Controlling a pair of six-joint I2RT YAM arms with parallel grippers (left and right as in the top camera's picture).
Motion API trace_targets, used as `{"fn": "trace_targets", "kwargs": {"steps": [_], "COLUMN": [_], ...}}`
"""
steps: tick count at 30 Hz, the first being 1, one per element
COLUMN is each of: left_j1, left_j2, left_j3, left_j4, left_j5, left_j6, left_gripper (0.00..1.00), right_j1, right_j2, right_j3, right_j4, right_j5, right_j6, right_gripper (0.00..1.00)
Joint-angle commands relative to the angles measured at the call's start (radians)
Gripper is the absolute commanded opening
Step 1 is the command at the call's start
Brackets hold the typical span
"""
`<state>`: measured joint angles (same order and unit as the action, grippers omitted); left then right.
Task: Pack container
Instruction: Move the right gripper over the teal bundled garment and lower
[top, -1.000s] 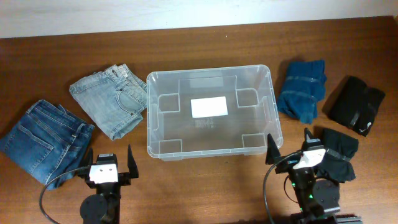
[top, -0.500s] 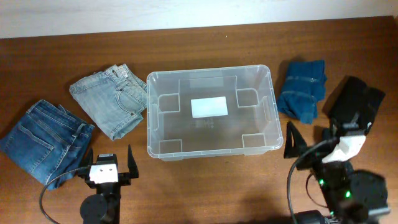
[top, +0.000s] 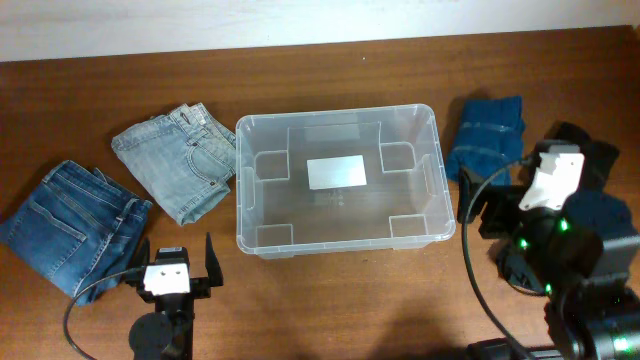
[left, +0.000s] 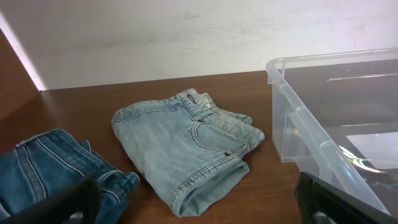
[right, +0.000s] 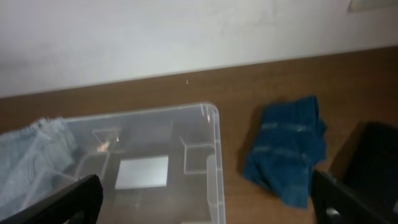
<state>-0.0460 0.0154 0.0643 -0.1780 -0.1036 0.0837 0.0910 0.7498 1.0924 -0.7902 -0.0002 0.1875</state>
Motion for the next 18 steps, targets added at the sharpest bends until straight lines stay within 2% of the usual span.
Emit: {"fn": "trace_targets", "kwargs": {"steps": [1,6,11,18], "left_j1": [0.006,0.006,0.006,0.006], "left_j2": [-0.008,-0.008,-0.008,-0.008], "left_j3": [-0.010,-0.010,-0.010,-0.010], "left_j4": [0.002,0.002,0.002,0.002], "left_j5": [0.010,0.010,0.010,0.010], "left_j6": [0.012,0.012,0.012,0.012], "left_gripper": [0.99,0.99,1.00,0.99], "right_j1": [-0.006,-0.008,-0.008,-0.008], "right_j2": [0.077,0.201,0.338,0.483], "right_j3": [0.079,0.164,0.284,0.433], "right_j4": [-0.042,-0.116,-0.228,-0.340], "right_j5": [0.009,0.008,0.008,0.009], "right_j6": [0.000,-0.002,-0.102,-0.106], "right_gripper": [0.98,0.98,0.99,0.98]}}
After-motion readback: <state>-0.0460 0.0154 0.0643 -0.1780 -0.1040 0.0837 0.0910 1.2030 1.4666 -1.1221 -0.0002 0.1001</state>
